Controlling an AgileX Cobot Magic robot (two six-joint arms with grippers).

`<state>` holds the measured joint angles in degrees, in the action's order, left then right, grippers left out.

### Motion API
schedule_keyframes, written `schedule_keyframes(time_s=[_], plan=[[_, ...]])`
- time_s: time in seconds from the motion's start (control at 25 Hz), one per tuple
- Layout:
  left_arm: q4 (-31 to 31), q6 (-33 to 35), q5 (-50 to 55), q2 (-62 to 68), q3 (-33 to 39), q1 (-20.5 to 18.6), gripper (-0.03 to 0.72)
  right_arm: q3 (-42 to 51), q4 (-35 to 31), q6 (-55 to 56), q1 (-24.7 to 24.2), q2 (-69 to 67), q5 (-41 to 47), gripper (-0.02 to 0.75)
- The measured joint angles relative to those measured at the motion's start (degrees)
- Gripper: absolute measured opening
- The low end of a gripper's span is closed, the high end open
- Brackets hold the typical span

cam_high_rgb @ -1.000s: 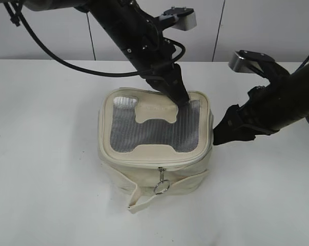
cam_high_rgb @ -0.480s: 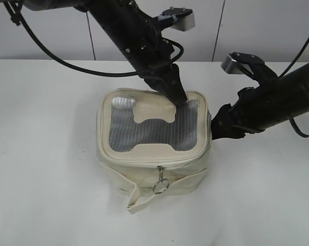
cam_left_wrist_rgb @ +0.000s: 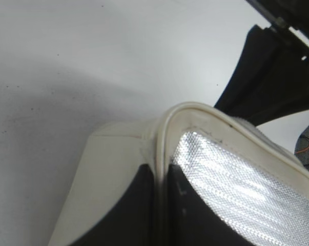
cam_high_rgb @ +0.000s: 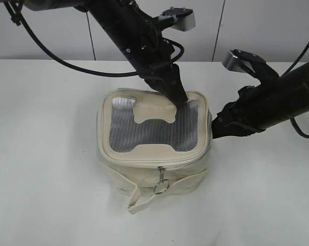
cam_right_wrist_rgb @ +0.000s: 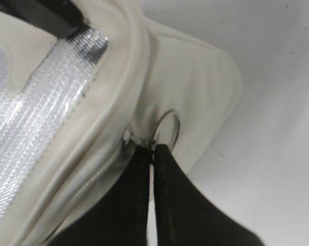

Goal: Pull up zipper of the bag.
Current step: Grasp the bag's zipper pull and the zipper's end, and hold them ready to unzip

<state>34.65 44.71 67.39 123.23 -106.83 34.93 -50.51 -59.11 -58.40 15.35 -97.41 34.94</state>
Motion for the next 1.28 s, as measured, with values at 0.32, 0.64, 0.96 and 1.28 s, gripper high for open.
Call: schedule_keyframes(time_s=[0.32, 0.64, 0.96, 1.28], plan=[[0.05, 0.0, 0.05, 0.0, 0.0, 0.0, 0.038, 0.0, 14.44, 15.32, 0.0, 5.52, 2.17, 0.008], [0.19, 0.0, 0.28, 0.0, 0.0, 0.05, 0.038, -0.06, 16.72, 16.54, 0.0, 6.5, 7.58, 0.008], [0.14, 0.0, 0.28, 0.0, 0.0, 0.05, 0.038, -0.06, 16.77, 16.54, 0.0, 6.5, 10.82, 0.008], [0.08, 0.0, 0.28, 0.0, 0.0, 0.05, 0.038, -0.06, 16.94, 16.6, 3.42, 7.98, 11.99, 0.008]])
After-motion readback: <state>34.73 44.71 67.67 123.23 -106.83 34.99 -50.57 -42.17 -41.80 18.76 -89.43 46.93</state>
